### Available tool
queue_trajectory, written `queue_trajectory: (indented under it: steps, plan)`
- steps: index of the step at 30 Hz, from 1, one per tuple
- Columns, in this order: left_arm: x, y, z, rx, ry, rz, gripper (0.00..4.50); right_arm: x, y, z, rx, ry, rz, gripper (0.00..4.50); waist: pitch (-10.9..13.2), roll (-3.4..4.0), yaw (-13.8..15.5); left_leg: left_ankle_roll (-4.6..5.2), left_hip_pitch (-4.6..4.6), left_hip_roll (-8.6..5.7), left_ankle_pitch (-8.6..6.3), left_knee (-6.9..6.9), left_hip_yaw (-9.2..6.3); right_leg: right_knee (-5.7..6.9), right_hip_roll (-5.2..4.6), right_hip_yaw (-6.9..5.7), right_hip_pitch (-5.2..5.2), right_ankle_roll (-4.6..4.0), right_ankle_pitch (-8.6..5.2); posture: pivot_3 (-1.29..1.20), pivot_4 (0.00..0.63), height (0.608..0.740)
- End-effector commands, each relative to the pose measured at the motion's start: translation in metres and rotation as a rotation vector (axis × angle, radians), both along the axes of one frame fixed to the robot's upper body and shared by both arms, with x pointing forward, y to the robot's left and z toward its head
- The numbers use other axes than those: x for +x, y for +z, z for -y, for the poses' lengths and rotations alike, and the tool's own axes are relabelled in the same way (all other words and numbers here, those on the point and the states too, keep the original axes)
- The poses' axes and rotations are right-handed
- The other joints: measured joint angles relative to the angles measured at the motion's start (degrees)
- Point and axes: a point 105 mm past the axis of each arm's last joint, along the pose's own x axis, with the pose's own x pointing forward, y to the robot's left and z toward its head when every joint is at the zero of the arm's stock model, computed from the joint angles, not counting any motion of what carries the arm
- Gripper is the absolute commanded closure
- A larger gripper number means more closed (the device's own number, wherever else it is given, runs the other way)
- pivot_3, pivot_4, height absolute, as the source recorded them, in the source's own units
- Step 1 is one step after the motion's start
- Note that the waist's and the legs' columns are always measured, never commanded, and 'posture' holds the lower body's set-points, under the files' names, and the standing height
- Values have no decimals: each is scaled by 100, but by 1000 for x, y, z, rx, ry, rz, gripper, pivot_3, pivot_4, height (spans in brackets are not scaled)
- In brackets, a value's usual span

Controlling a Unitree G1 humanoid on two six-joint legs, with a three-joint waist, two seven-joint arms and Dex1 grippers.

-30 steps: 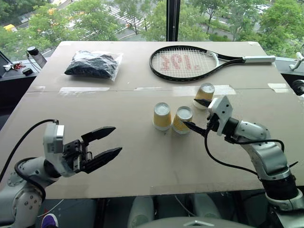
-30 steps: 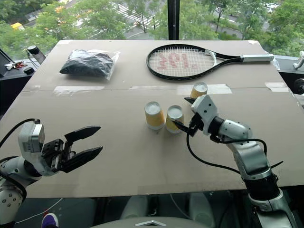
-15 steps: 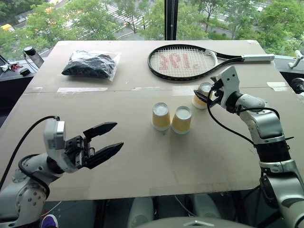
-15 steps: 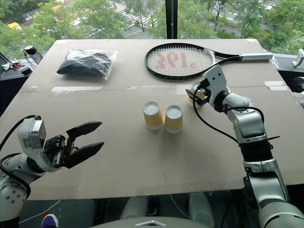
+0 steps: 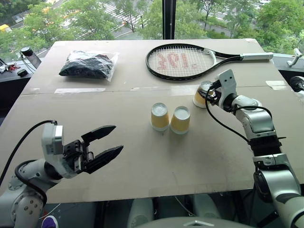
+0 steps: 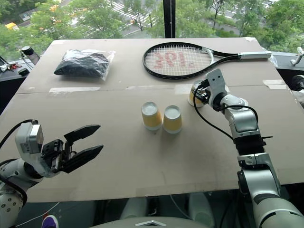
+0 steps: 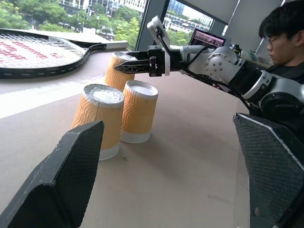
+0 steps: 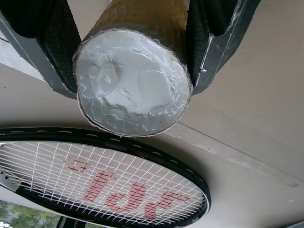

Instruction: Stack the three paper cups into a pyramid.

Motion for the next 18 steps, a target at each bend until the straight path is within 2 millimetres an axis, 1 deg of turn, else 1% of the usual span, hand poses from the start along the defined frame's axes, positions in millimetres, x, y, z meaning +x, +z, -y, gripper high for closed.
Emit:
queue_trajectory:
  steps: [1,3,4,5,7,8,10,14,18]
  plan:
    - [0,11,-2,-26,32,37,0,-13,52,-10,60,116,162,2326,5,4,-12,0,0,0,0,0,1,0,0,1,0,0,0,0,150,740]
    - [4,11,-5,-35,65,39,0,-32,75,-27,104,249,194,2326,12,8,-21,0,0,0,0,-1,2,0,0,2,-1,1,0,0,150,740]
    - [5,11,-6,-36,77,43,0,-38,82,-32,118,289,199,2326,12,8,-25,0,0,1,0,-4,3,0,0,4,-3,1,1,0,150,740]
    - [5,11,-7,-32,87,48,0,-48,90,-42,118,353,197,2326,12,8,-29,0,0,1,0,-7,4,1,0,5,-6,1,1,0,150,740]
    - [7,13,-10,-32,112,113,0,-67,98,-59,94,466,179,2326,12,8,-30,-1,-1,2,0,-12,8,2,0,8,-11,1,1,0,150,740]
    - [5,14,-12,-48,115,120,0,-74,99,-66,70,500,160,2326,12,8,-25,-1,-1,2,1,-13,9,3,0,8,-13,1,1,0,150,740]
    - [1,15,-15,-57,102,115,0,-79,99,-72,26,517,126,2326,9,3,-26,-1,-1,2,0,-14,10,1,0,8,-13,1,1,0,150,740]
    - [-16,20,-23,-66,-9,90,0,-92,98,-83,-55,587,92,2326,9,1,-22,-1,-2,2,0,-15,14,-1,-3,7,-16,0,0,0,150,740]
    - [-19,19,-31,-62,-1,78,0,-95,86,-92,-101,614,78,2326,10,1,-18,0,-5,0,0,-15,14,-1,-4,7,-19,0,0,0,150,740]
